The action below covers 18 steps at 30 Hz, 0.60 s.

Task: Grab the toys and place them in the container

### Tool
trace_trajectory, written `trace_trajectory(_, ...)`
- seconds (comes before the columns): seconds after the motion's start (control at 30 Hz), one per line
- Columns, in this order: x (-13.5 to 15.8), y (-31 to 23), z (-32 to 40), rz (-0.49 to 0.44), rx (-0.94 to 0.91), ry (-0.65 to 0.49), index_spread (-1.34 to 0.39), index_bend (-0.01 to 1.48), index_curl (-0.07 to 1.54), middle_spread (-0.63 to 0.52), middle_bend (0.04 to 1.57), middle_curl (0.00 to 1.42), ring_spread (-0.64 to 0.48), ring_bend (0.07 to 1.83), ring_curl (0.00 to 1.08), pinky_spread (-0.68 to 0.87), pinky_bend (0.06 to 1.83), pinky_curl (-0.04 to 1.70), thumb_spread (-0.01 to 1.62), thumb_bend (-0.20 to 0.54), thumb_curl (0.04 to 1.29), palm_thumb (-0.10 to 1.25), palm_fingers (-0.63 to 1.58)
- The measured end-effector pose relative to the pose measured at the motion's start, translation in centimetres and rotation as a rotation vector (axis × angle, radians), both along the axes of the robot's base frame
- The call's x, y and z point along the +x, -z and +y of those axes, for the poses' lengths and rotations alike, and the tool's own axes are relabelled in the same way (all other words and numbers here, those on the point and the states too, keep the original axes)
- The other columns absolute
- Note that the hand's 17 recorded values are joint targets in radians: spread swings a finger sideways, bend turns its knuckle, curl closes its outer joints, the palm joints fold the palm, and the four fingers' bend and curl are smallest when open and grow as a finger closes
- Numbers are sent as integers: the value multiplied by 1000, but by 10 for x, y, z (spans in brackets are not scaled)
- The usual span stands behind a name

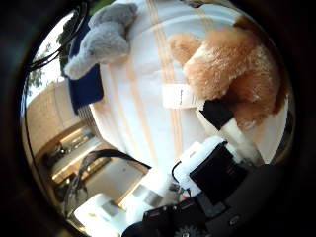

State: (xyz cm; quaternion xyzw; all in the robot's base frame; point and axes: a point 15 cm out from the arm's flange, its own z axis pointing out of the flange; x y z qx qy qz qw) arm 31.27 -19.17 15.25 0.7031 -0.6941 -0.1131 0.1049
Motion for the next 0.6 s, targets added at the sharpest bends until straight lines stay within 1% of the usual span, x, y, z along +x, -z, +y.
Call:
trace_trajectory(0.03, 1, 0, 1, -2, -1, -2, -210, 183, 312, -32, 241, 332, 225, 454, 335, 375, 426, 147, 1122, -14, 410, 849, 465)
trace_trajectory(0.07, 1, 0, 1, -1, -1, -2, -221, 184, 314, -54, 276, 348, 195, 531, 358, 366, 429, 141, 1115, -13, 412, 866, 597)
trace_trajectory(0.1, 1, 0, 1, -2, -1, -5, -248, 153, 307, -79, 351, 378, 164, 624, 387, 348, 453, 144, 1111, -9, 416, 890, 744)
trace_trajectory(0.17, 3, -2, 3, -7, -4, -12, -299, 99, 280, -112, 513, 452, 120, 814, 462, 334, 505, 151, 1100, -15, 421, 912, 902)
trace_trajectory(0.23, 5, -7, 5, -16, -9, -23, -355, 100, 255, -139, 673, 537, 86, 1009, 553, 328, 561, 162, 1093, -16, 428, 932, 979)
trace_trajectory(0.3, 8, -15, 8, -30, -15, -32, -417, 123, 225, -165, 787, 610, 52, 1123, 617, 327, 683, 190, 1087, -20, 436, 940, 1007)
trace_trajectory(0.33, 9, -19, 8, -38, -19, -34, -434, 137, 222, -171, 813, 629, 45, 1141, 631, 326, 727, 201, 1087, -19, 439, 944, 1021)
trace_trajectory(0.43, 10, -39, 10, -74, -35, -37, -533, 240, 221, -199, 910, 718, -7, 1184, 692, 314, 1036, 299, 1089, -16, 458, 956, 1137)
trace_trajectory(0.47, 8, -48, 11, -81, -39, -35, -550, 259, 224, -203, 921, 731, -14, 1191, 701, 309, 1075, 315, 1092, -8, 465, 971, 1135)
trace_trajectory(0.53, -1, -60, 15, -72, -33, -28, -610, 341, 242, -215, 971, 781, -38, 1213, 729, 285, 1211, 376, 1106, -7, 492, 987, 1113)
trace_trajectory(0.6, -17, -73, 25, -34, -16, -24, -666, 417, 267, -224, 1008, 825, -57, 1237, 753, 260, 1308, 429, 1118, -10, 515, 993, 1074)
